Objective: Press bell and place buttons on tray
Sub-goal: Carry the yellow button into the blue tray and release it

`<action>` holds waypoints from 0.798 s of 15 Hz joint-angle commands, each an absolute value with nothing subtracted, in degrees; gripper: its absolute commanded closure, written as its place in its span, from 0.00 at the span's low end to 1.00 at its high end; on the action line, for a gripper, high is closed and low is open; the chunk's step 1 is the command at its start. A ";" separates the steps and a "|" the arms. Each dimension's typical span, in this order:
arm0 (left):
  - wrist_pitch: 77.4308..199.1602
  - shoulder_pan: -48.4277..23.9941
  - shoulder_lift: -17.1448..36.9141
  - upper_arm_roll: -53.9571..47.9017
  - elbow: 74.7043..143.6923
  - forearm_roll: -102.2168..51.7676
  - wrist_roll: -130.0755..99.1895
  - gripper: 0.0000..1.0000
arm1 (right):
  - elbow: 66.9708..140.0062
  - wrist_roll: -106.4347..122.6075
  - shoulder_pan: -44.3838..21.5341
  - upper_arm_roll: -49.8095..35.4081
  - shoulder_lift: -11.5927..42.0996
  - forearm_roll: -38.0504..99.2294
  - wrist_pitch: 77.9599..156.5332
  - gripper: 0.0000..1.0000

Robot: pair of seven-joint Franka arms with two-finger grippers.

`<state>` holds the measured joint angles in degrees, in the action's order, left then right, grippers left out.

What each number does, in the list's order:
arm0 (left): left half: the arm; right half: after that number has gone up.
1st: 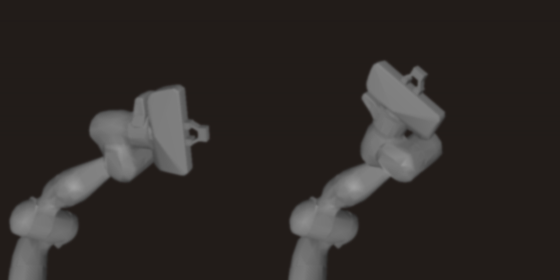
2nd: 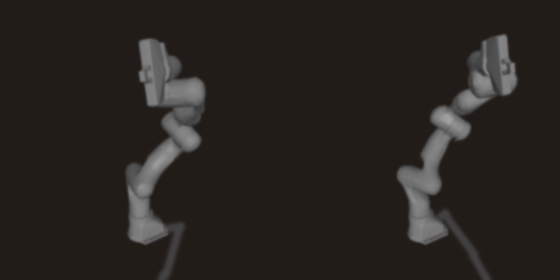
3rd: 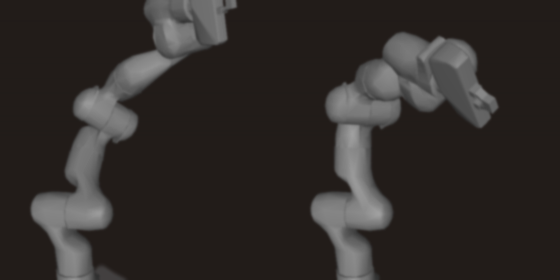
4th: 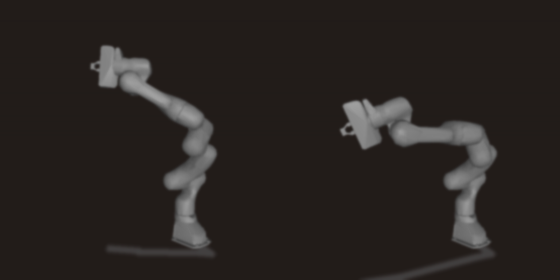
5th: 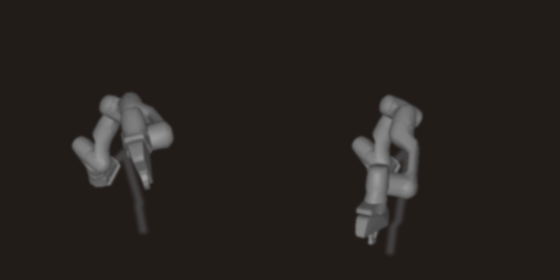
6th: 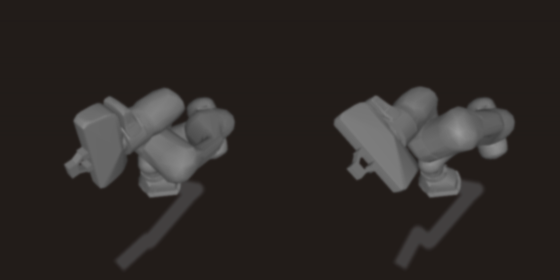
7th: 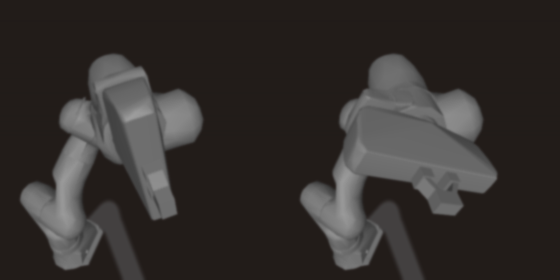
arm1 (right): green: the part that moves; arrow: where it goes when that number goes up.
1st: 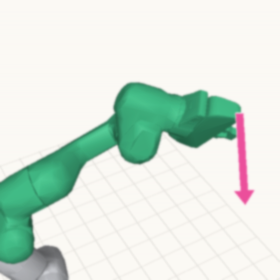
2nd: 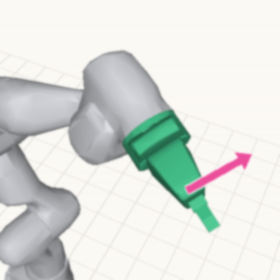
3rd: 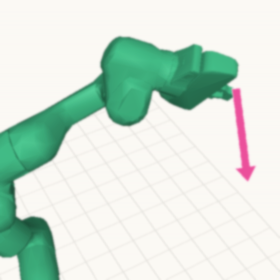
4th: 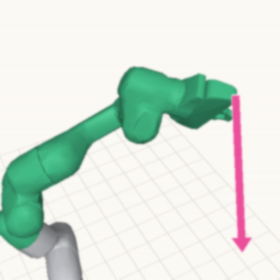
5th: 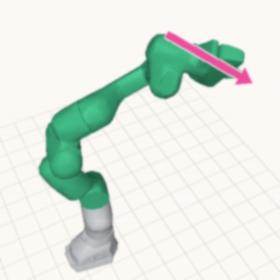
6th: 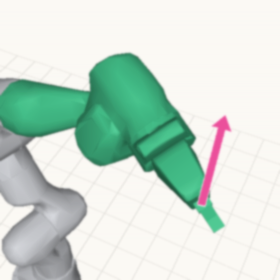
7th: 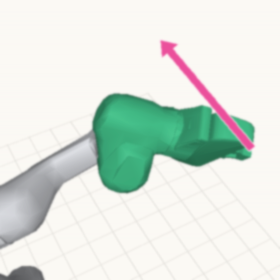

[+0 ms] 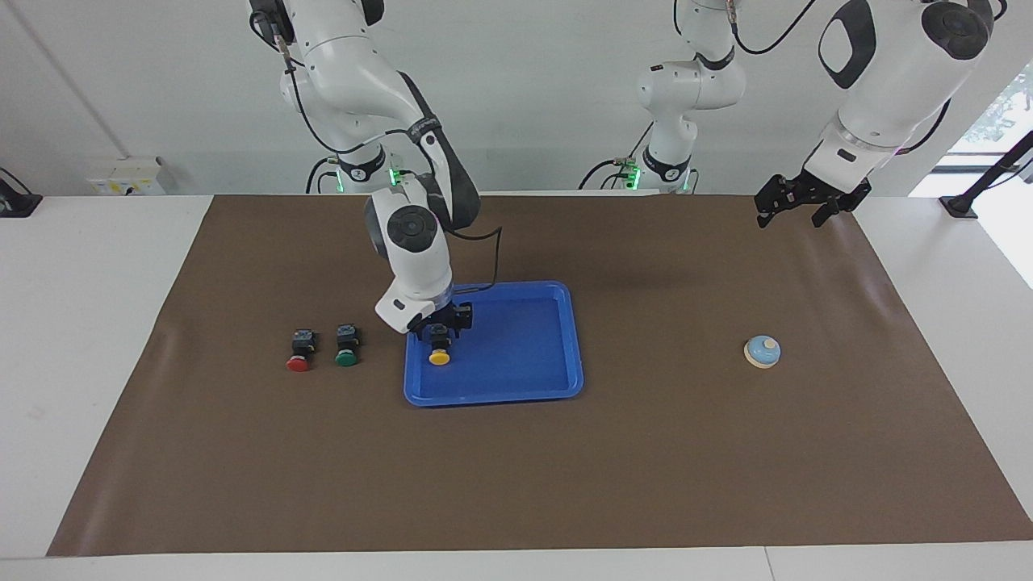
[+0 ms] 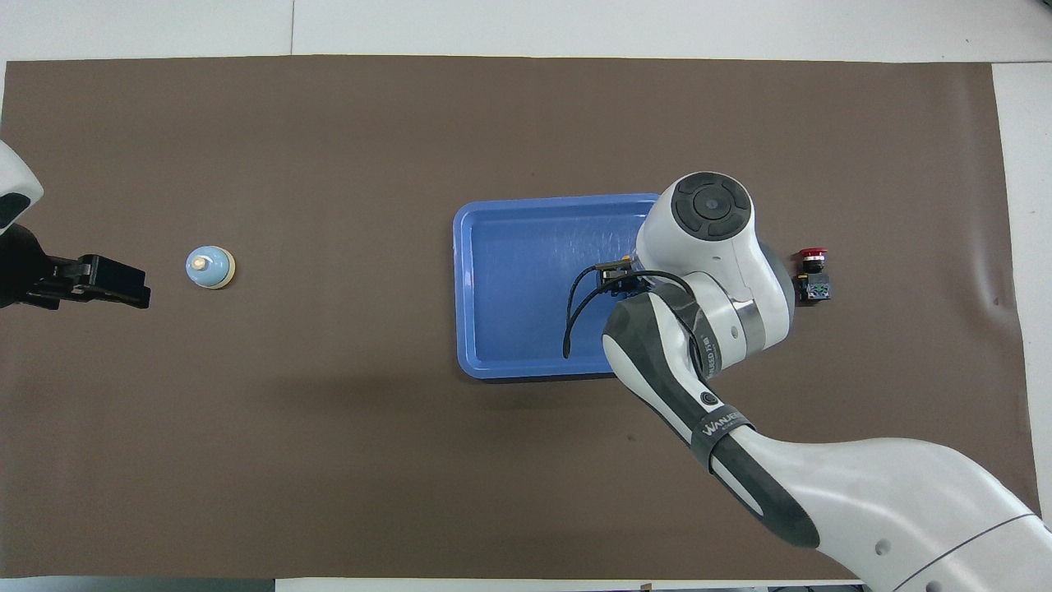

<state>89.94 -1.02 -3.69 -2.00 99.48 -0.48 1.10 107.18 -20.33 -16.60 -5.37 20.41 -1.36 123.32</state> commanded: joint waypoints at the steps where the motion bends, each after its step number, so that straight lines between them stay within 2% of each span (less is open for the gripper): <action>1: 88.68 -0.97 -4.13 -1.93 99.05 0.00 0.44 0.00 | 103.98 -17.77 -13.37 -5.27 18.72 -2.11 119.19 0.00; 12: 88.68 -0.97 -4.13 -1.93 99.05 0.00 0.44 0.00 | 108.01 2.88 5.52 -5.18 16.44 -2.46 119.00 0.00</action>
